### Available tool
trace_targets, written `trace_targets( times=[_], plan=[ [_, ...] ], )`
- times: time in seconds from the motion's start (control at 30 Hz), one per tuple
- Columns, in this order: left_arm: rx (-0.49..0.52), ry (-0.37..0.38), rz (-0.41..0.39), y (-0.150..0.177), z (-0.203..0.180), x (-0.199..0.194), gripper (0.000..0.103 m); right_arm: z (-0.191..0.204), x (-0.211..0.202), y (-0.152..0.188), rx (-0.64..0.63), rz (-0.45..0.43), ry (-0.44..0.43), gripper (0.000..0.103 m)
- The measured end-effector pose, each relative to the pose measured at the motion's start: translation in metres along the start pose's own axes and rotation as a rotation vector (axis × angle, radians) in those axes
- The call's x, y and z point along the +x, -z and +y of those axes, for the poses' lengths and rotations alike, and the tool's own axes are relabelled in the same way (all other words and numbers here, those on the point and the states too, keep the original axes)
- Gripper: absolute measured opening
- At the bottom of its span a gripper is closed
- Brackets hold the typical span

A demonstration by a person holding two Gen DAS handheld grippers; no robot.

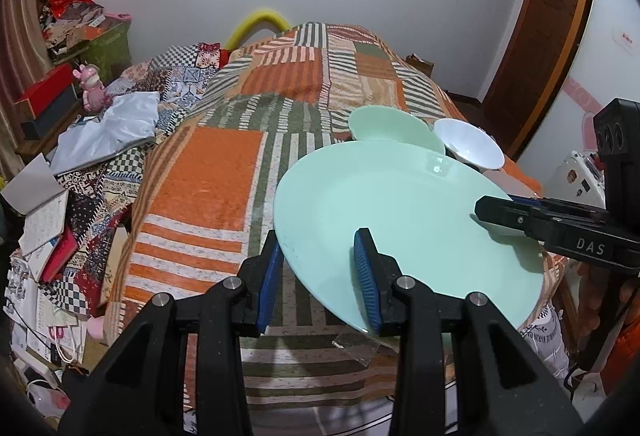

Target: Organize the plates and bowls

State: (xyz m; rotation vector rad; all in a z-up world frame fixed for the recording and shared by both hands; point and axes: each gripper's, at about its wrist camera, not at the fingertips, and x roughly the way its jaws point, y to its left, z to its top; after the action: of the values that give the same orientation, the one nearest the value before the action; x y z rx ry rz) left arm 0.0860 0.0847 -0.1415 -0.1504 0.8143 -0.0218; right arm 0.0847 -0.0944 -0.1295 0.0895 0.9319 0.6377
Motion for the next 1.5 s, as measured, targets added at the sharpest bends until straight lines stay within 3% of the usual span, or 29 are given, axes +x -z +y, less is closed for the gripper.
trace_targets(
  times=[1.27, 1.5],
  plan=[
    [-0.023, 0.04, 0.157, 0.024, -0.006, 0.079, 0.036, -0.022, 0.023, 0.038, 0.073, 0.075, 0.102, 0.03],
    [-0.009, 0.038, 0.168, 0.025, -0.011, 0.086, 0.036, -0.023, 0.016, 0.041, 0.068, 0.046, 0.108, 0.03]
  ],
)
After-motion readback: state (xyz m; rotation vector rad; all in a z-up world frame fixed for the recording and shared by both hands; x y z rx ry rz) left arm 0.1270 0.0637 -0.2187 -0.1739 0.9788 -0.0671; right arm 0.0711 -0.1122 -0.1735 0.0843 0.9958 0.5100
